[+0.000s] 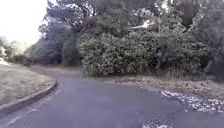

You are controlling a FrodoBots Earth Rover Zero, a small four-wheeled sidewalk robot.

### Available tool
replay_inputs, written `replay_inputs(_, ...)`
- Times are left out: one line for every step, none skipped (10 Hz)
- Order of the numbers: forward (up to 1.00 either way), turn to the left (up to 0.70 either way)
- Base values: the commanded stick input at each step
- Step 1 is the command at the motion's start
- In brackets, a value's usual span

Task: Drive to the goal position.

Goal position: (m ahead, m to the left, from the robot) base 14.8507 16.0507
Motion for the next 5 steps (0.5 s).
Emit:
replay_inputs(1.00,0.00)
replay_inputs(1.00,0.00)
replay_inputs(1.00,0.00)
replay_inputs(1.00,0.00)
replay_inputs(1.00,0.00)
